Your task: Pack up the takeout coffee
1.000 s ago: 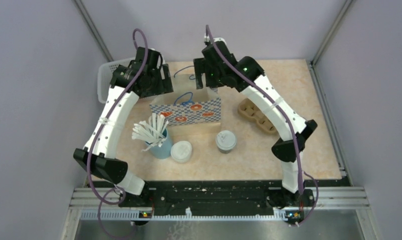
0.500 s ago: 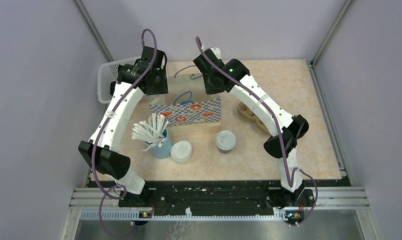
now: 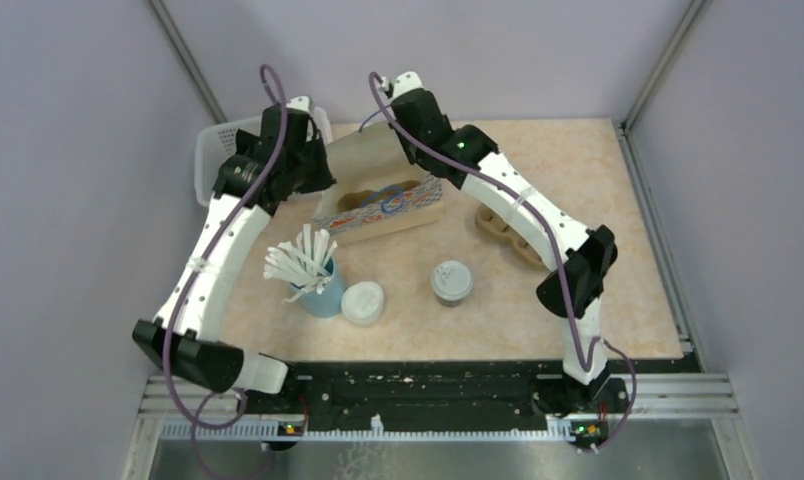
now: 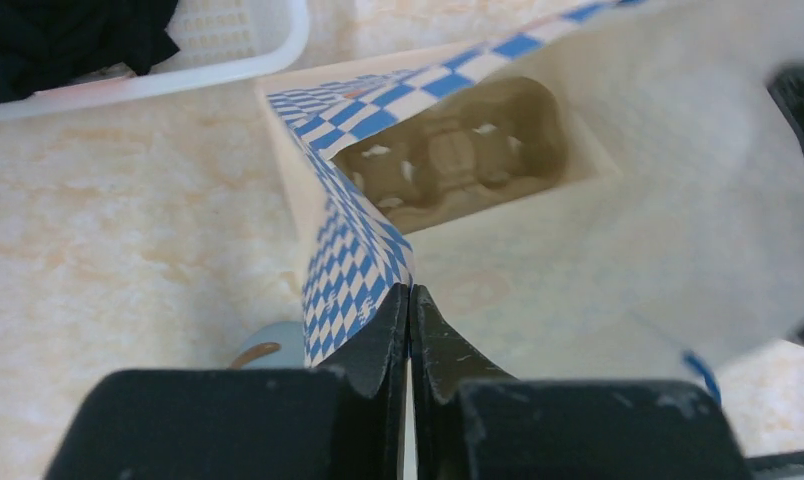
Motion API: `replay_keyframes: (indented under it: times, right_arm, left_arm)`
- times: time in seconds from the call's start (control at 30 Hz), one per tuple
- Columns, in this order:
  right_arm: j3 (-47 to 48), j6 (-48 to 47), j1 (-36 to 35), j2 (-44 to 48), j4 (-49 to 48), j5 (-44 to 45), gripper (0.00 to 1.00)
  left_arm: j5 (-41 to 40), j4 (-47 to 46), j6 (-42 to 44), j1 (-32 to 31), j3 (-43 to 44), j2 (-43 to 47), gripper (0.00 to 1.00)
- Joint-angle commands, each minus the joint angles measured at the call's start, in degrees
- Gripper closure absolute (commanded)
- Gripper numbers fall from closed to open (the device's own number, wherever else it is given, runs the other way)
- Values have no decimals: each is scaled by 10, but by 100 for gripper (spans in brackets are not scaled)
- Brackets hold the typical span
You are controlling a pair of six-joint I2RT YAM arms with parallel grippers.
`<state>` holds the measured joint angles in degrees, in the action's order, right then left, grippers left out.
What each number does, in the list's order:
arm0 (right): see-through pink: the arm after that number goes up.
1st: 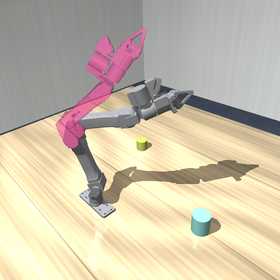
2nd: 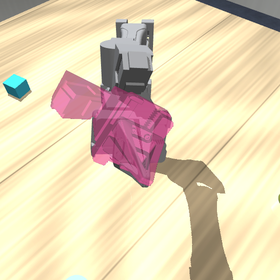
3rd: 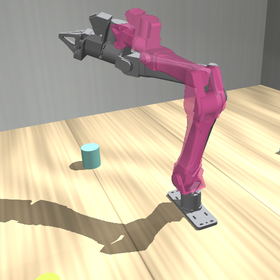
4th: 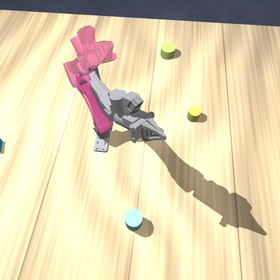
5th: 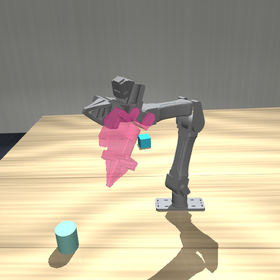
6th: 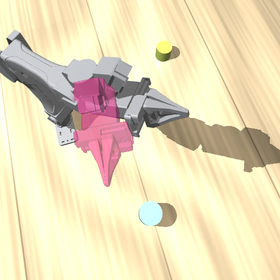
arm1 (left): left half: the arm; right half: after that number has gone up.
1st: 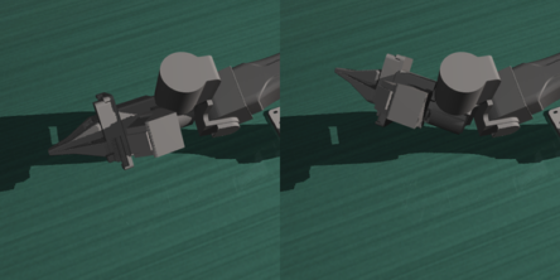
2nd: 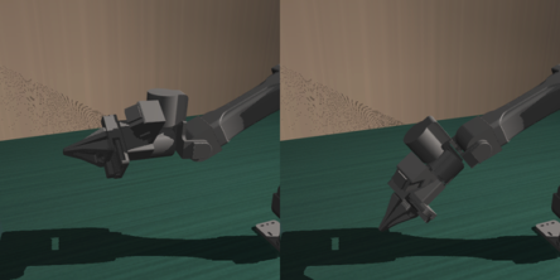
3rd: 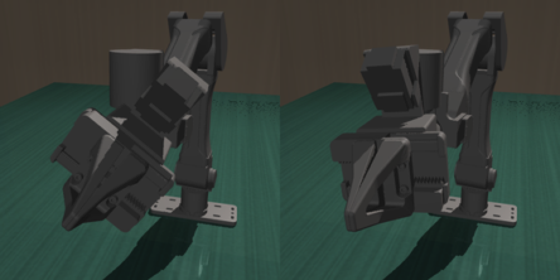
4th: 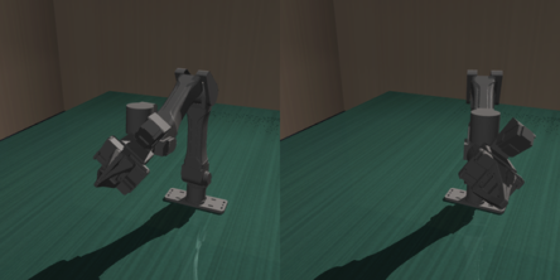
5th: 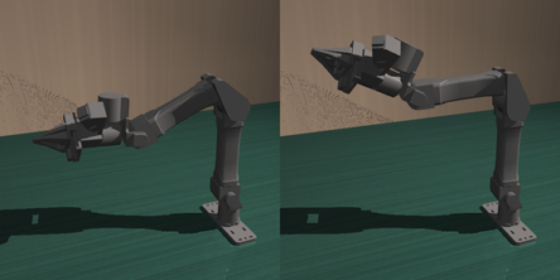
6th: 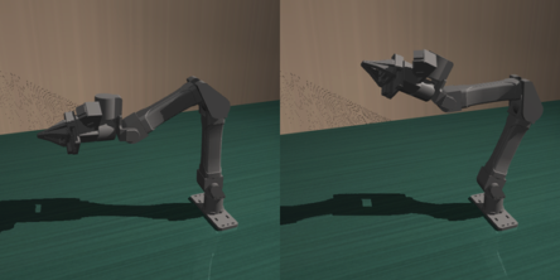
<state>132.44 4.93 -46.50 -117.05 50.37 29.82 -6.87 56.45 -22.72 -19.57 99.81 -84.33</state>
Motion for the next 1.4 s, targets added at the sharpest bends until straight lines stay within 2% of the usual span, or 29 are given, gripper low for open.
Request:
replay_keyframes:
  times: [0.0,0.07,0.2,0.4,0.53,0.67,0.83,0.9,0.97,1.03,1.1,1.2,1.27,1.37]
  right_arm:
    - [-97,-157,21,79,-264,-42,100]
    - [-159,-178,35,105,-351,-78,100]
    - [-346,-244,44,178,-600,-137,100]
    - [-498,-283,57,234,-798,-202,100]
    - [-542,-279,68,229,-857,-238,100]
    - [-537,-260,90,207,-856,-272,100]
    - [-501,-272,95,192,-809,-266,100]
    - [-461,-281,95,188,-728,-236,100]
    - [-396,-276,96,182,-610,-223,100]
    - [-244,-244,96,146,-405,-227,100]
    - [-110,-186,96,76,-222,-214,100]
    - [-78,-176,97,33,-157,-212,100]
    - [-62,-166,97,30,-151,-199,100]
    - [-43,-149,105,24,-120,-199,100]
  left_arm:
    - [46,-147,-42,-1,-103,118,94]
    - [61,-217,-42,-1,-146,148,95]
    - [106,-333,-66,-1,-235,192,99]
    - [138,-497,-101,-2,-390,255,100]
    - [150,-606,-68,-2,-478,277,100]
    - [200,-640,-51,-2,-485,247,100]
    - [232,-618,-67,-6,-467,228,100]
    - [222,-574,-75,-6,-434,228,100]
    - [192,-472,-111,-6,-373,215,100]
    - [166,-356,-164,-6,-297,190,100]
    - [152,-299,-201,-5,-276,170,100]
    - [195,-265,-270,20,-270,131,100]
    - [239,-289,-288,25,-246,111,100]
    - [249,-281,-312,24,-217,90,100]
